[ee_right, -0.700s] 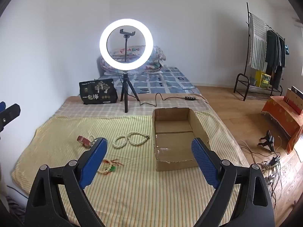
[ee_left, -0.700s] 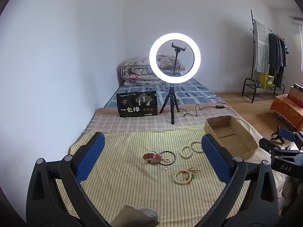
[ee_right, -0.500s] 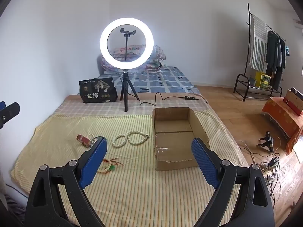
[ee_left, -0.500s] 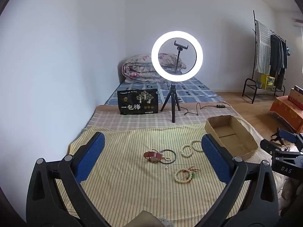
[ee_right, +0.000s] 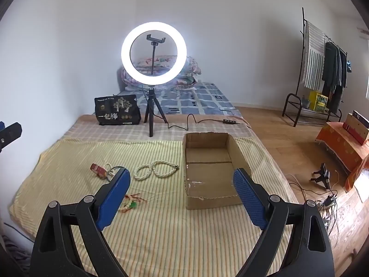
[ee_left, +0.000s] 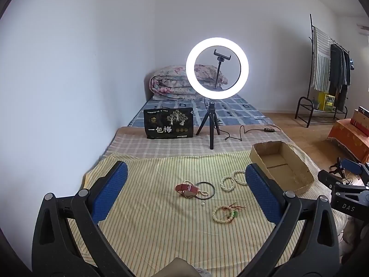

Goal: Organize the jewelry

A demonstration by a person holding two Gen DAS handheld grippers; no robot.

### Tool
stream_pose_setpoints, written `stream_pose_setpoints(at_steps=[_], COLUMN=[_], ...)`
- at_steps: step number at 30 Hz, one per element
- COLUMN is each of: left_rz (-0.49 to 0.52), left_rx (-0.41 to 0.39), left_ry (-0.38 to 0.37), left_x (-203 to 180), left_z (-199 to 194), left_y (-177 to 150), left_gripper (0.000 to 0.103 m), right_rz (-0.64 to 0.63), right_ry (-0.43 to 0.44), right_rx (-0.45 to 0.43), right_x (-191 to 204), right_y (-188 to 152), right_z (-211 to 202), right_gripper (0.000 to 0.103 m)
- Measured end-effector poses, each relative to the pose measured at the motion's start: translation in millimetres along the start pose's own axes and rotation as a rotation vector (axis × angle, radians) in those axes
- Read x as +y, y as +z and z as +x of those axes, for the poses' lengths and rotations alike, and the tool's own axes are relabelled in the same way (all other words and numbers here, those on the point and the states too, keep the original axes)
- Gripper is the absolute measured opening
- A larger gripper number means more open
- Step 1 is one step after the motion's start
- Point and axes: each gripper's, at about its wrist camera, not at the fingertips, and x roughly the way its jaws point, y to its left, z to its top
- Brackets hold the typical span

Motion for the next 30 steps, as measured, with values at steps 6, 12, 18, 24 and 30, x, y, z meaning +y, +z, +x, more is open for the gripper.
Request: stream_pose_setpoints(at_steps=[6, 12, 18, 24, 30], left_rz=[0.009, 0.005, -0.001, 0.004, 0.003], left_rx=[-0.003, -0.004, -0.008, -0.005, -0.005], left_ry=[-0.002, 0.002, 0.0, -0.002, -0.003], left_x=[-0.7, -1.6, -0.6, -1.5, -1.7], left_z=[-2.1, -1.0, -1.8, -2.1, -2.3], left_y=[-1.4, -0.1, 0.7, 4.1, 5.5], left_gripper=[0.103, 0.103, 0.103, 0.103, 0.103], right_rz=[-0.002, -0.002, -0.003, -0.005, -0.01], right_ry=[0.005, 0.003, 0.003, 0.002, 0.003], right_rx=[-0.004, 0.002, 0.0, -0.001, -0.002], right_x=[-0.9, 3.3, 1.3, 2.5, 3.9], right_y=[-2.2, 1.9, 1.3, 0.7, 1.1], right_z=[-4.1, 1.3, -0.9, 1.2, 1.0], right_gripper=[0.091, 0.091, 0.091, 0.091, 0.091])
